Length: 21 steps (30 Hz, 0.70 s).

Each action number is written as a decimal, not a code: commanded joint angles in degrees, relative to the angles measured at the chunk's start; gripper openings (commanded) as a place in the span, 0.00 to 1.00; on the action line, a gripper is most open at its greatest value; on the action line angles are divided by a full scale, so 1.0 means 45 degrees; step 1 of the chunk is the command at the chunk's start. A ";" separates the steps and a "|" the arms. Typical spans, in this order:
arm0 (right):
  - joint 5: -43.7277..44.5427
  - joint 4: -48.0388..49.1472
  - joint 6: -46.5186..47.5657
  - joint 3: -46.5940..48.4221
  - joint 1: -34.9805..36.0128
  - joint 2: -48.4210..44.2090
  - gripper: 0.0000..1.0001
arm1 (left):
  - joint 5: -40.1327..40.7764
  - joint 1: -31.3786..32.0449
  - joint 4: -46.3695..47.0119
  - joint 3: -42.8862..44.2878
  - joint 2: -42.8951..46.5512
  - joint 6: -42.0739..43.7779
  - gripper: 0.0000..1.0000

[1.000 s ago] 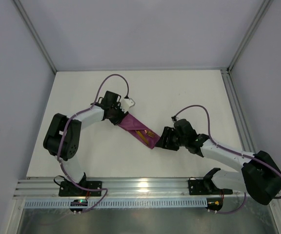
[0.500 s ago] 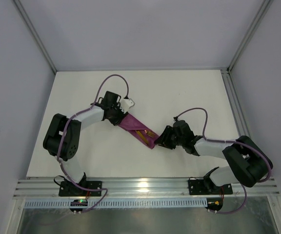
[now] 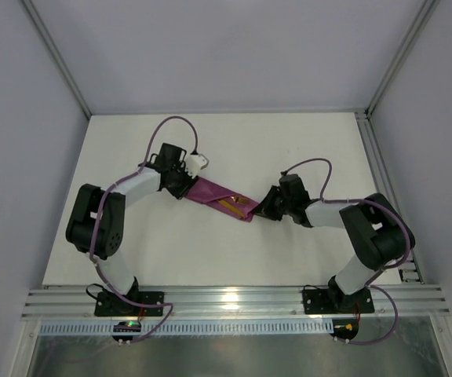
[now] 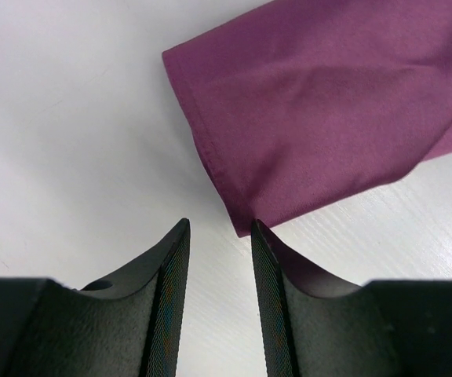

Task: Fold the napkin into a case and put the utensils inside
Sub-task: Place the smaller rectangle-folded napkin at the corner of the board.

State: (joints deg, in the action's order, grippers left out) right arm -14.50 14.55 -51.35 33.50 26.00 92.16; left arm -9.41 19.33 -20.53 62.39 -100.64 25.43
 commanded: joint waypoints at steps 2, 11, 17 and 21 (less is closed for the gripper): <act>0.0042 -0.1337 0.1391 0.1578 -0.0893 0.1178 0.04 | -0.0136 -0.0038 -0.0105 0.0686 0.0196 -0.0222 0.39; -0.1073 -0.4244 0.3769 0.4448 -0.2476 0.2819 0.04 | -0.0096 -0.0311 -0.0085 0.0627 0.0392 -0.0046 0.39; -0.1758 -0.7310 0.5608 0.7260 -0.3606 0.4067 0.04 | -0.0194 -0.0526 -0.0085 0.0647 0.0392 -0.0007 0.39; -0.1680 -0.9011 0.6762 0.8882 -0.4428 0.5007 0.04 | -0.0194 -0.0624 -0.0105 0.0589 0.0450 0.0052 0.39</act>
State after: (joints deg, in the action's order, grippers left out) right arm -23.31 -16.16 -27.62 69.17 8.95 112.29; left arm -9.43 17.08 -21.30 63.66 -100.64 25.52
